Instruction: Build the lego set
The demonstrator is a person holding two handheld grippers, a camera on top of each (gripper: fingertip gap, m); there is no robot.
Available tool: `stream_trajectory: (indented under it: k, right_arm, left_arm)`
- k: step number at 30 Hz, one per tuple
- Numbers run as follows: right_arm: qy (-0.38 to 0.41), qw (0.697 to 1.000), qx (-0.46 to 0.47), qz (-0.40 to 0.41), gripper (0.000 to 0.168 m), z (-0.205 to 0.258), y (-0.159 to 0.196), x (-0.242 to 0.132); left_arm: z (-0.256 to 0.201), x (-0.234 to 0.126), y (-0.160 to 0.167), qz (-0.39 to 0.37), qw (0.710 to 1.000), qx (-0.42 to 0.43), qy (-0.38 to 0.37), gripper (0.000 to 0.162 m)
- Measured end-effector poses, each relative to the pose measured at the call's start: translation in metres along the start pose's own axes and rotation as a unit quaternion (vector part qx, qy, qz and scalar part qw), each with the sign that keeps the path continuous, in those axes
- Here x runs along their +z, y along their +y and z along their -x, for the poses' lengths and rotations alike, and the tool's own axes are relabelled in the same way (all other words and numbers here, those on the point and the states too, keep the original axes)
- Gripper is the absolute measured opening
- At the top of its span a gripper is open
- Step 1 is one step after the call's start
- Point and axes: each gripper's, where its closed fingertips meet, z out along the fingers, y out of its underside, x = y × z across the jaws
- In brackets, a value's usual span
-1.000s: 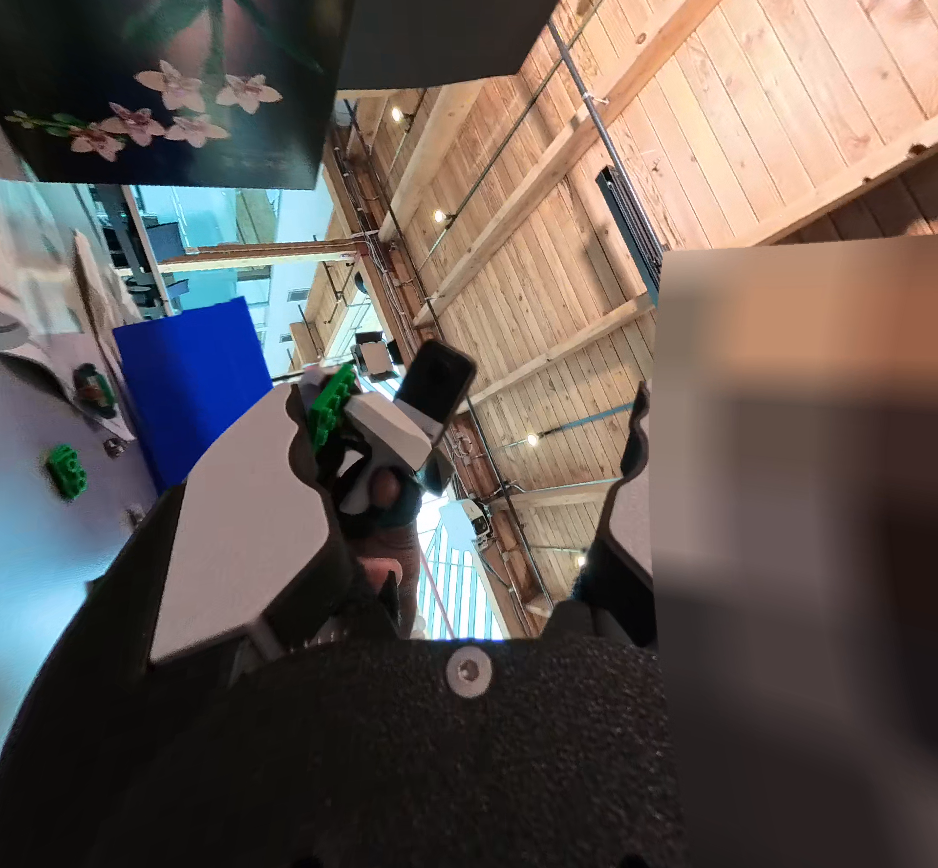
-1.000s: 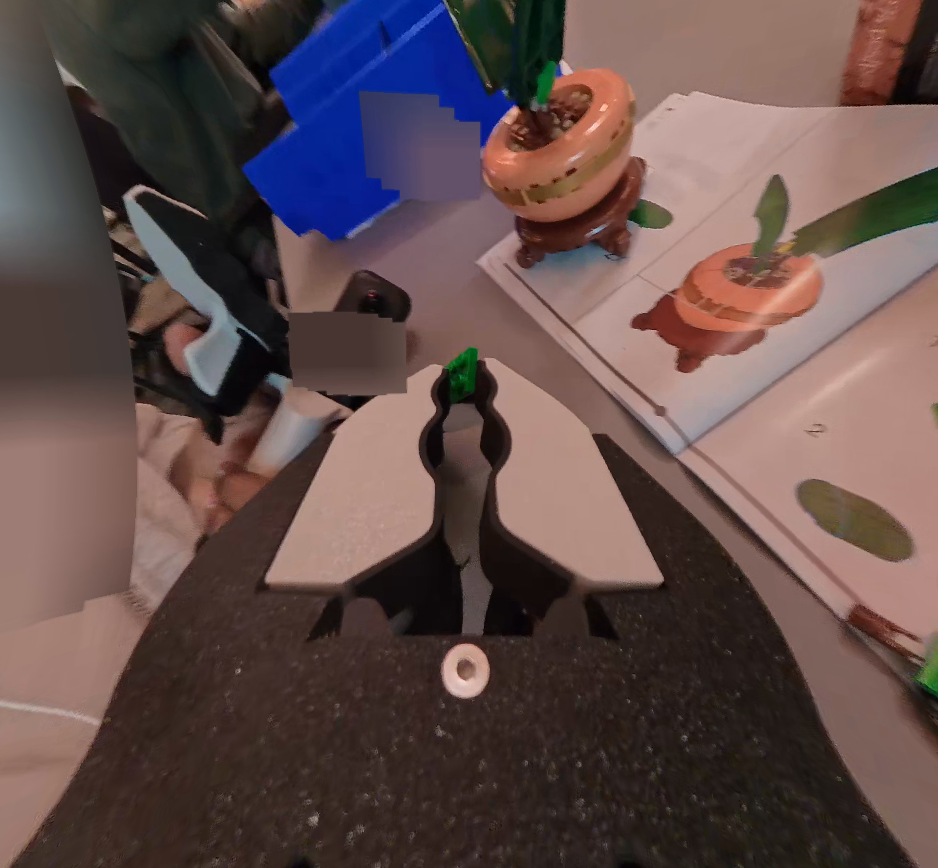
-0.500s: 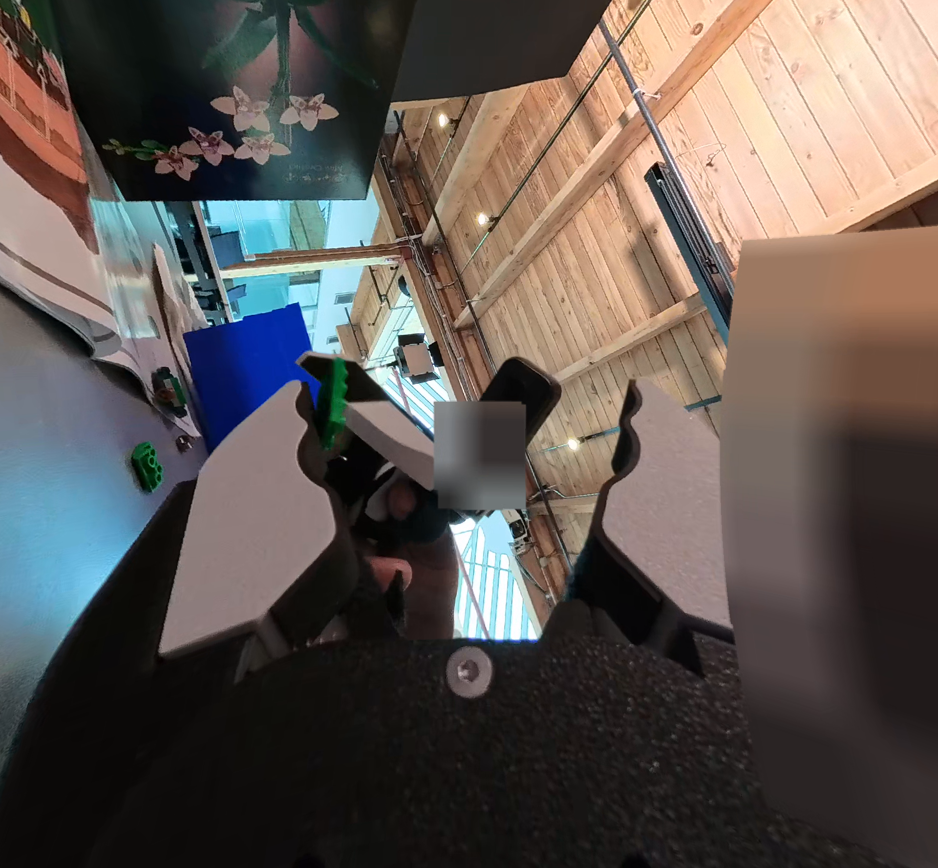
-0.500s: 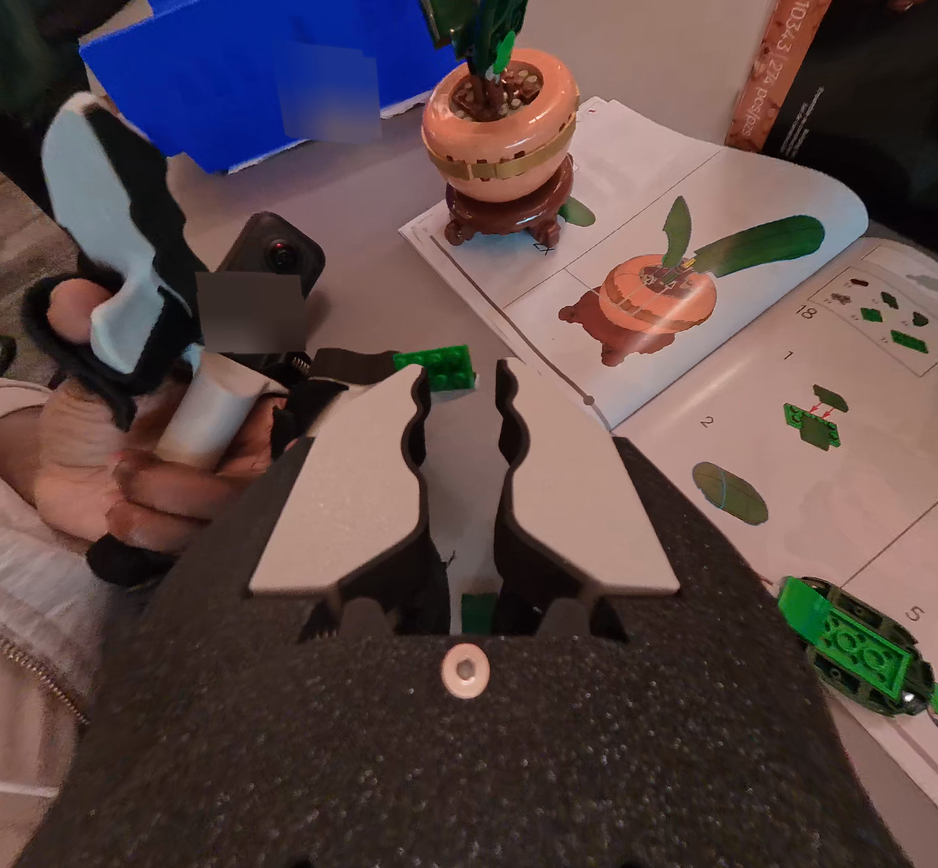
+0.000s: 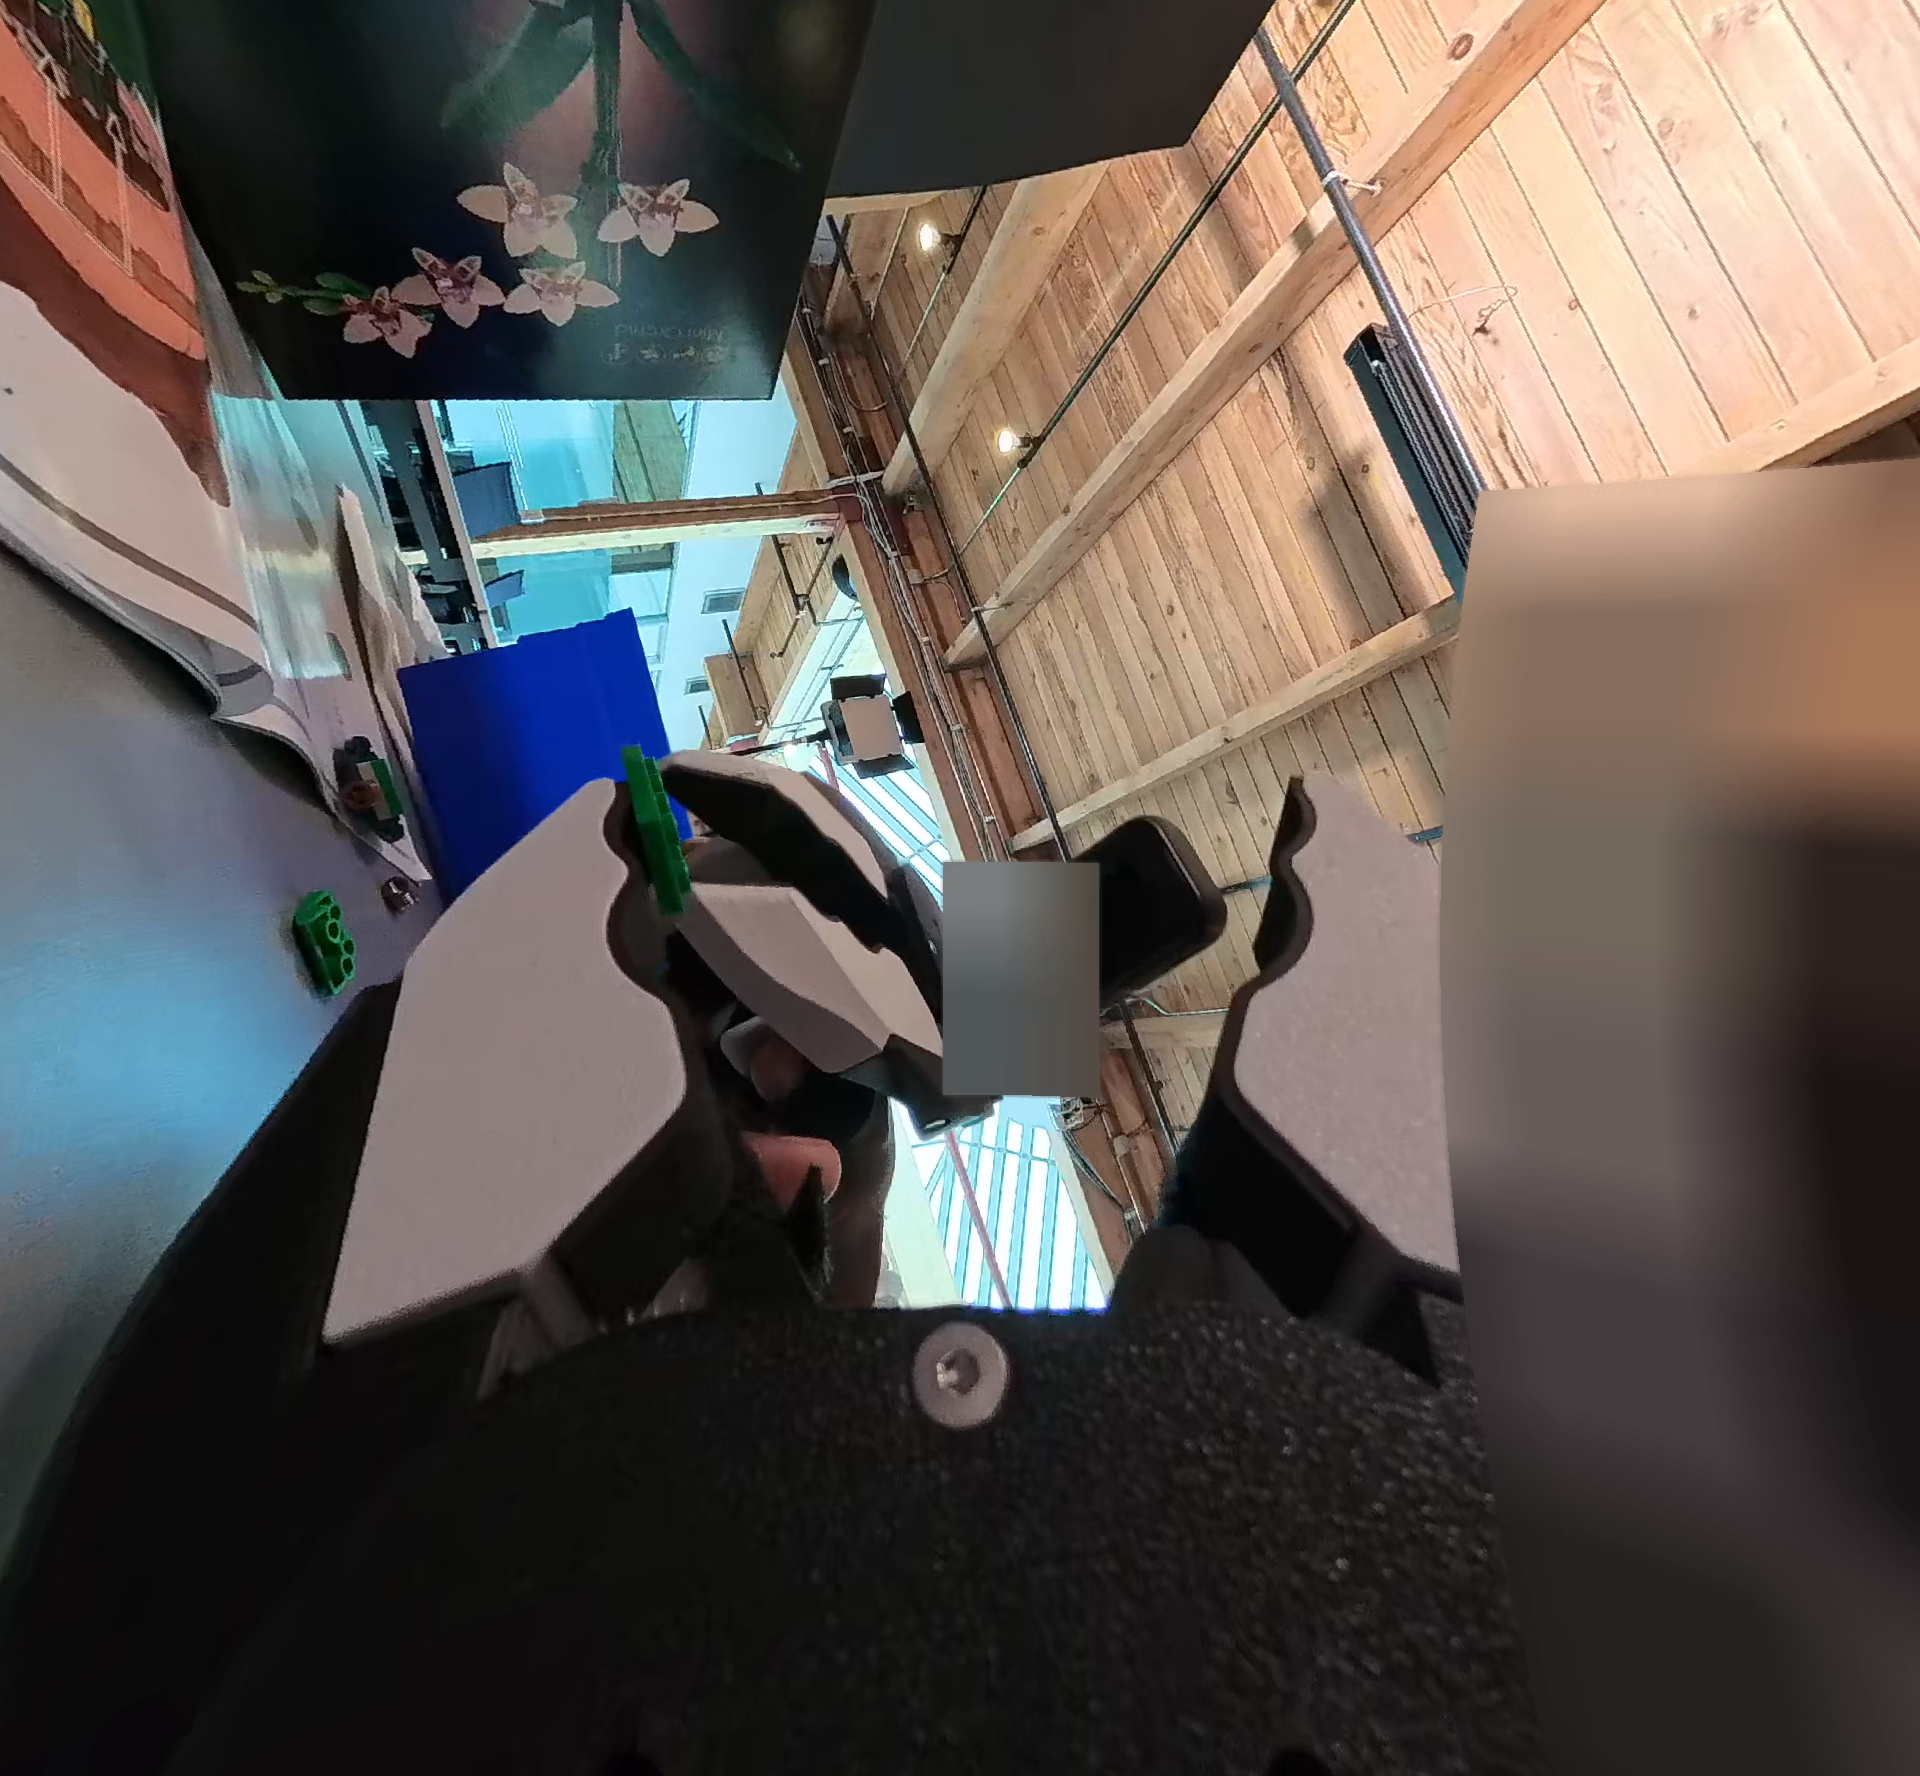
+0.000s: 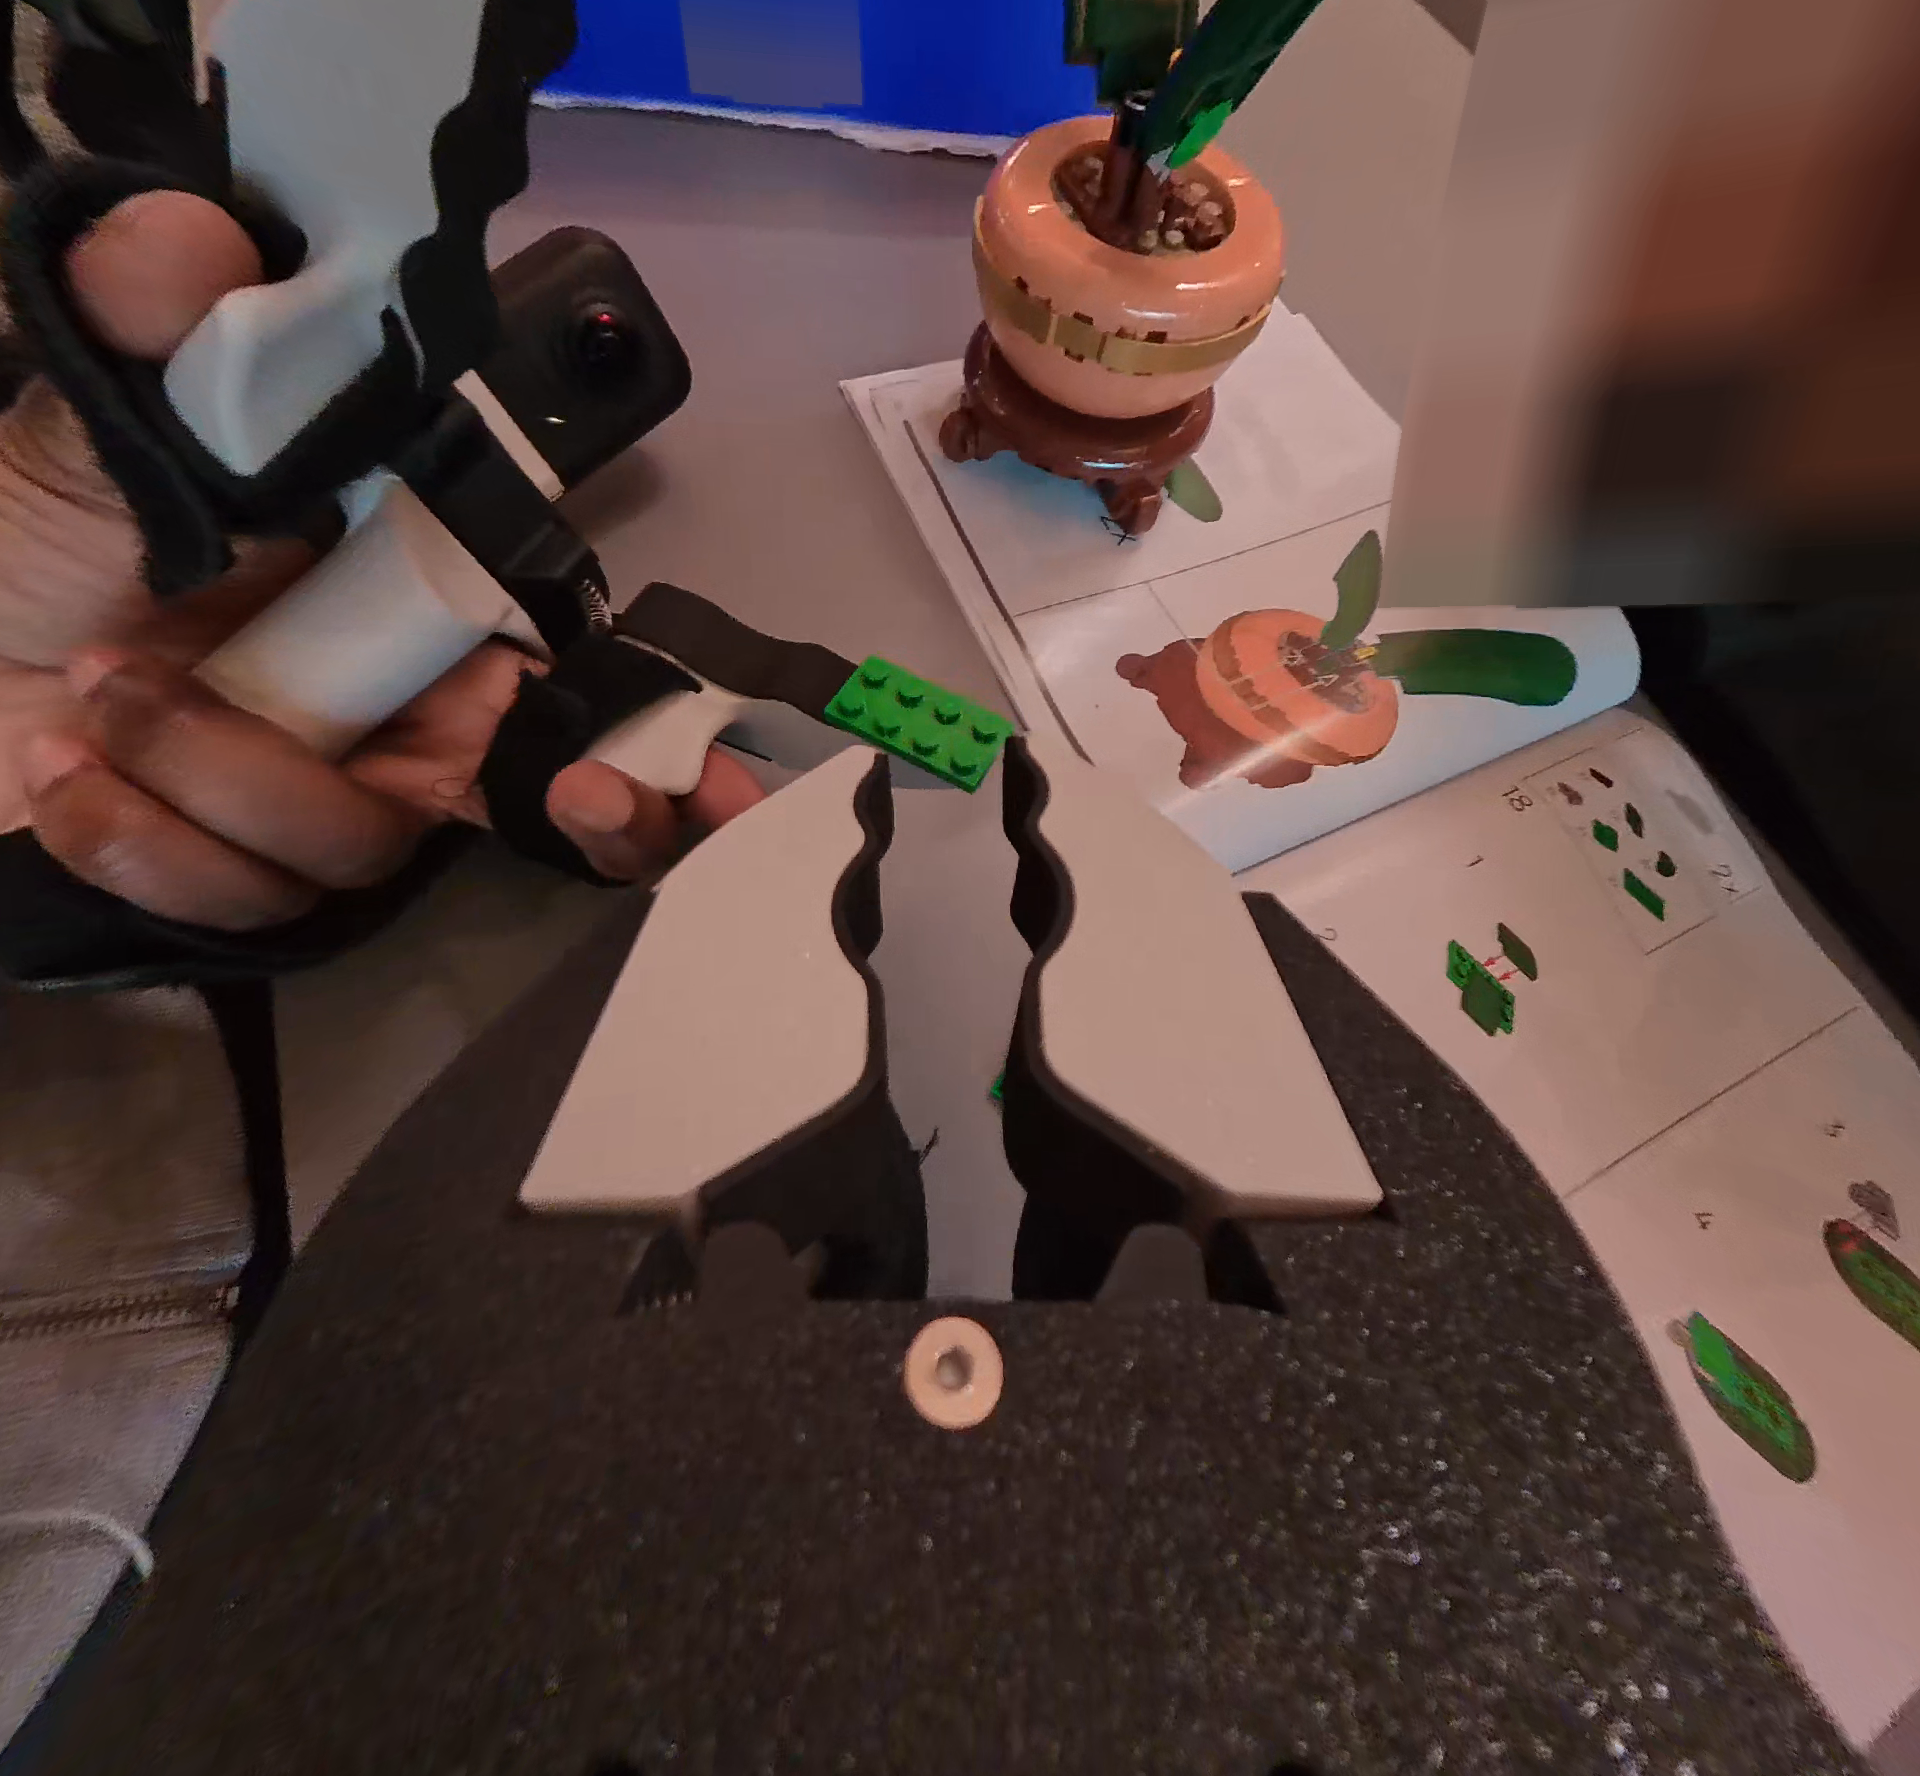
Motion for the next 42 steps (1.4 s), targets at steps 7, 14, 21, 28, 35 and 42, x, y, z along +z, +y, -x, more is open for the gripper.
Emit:
stream_trajectory:
  k: [7, 14, 21, 28, 35, 42]
  right_arm:
    - [-0.009, 1.0, -0.014, 0.002, 0.017, 0.002, 0.001, 0.001]
    - [-0.026, 1.0, -0.017, 0.001, 0.014, 0.002, 0.0, 0.002]
    - [-0.032, 0.999, -0.025, 0.0, 0.014, 0.003, 0.0, 0.002]
    - [0.037, 0.998, -0.021, -0.039, 0.061, -0.005, 0.001, -0.03]
    - [0.01, 0.993, 0.045, 0.106, 0.035, 0.022, 0.082, -0.047]
    - [-0.023, 0.987, 0.089, 0.128, 0.026, 0.023, 0.091, -0.034]
  left_arm:
    - [0.001, 0.0, 0.003, 0.007, 1.0, 0.005, -0.002, 0.111]
    - [0.001, 0.0, 0.004, 0.011, 1.0, 0.007, -0.003, 0.111]
    - [0.002, 0.0, 0.005, 0.014, 1.0, 0.01, -0.005, 0.11]
    - [-0.001, -0.001, 0.005, 0.012, 1.0, 0.021, 0.001, 0.119]
    - [0.004, -0.001, 0.007, 0.021, 0.999, 0.03, -0.011, 0.119]
    - [0.004, -0.001, 0.006, 0.017, 0.999, 0.028, -0.013, 0.118]
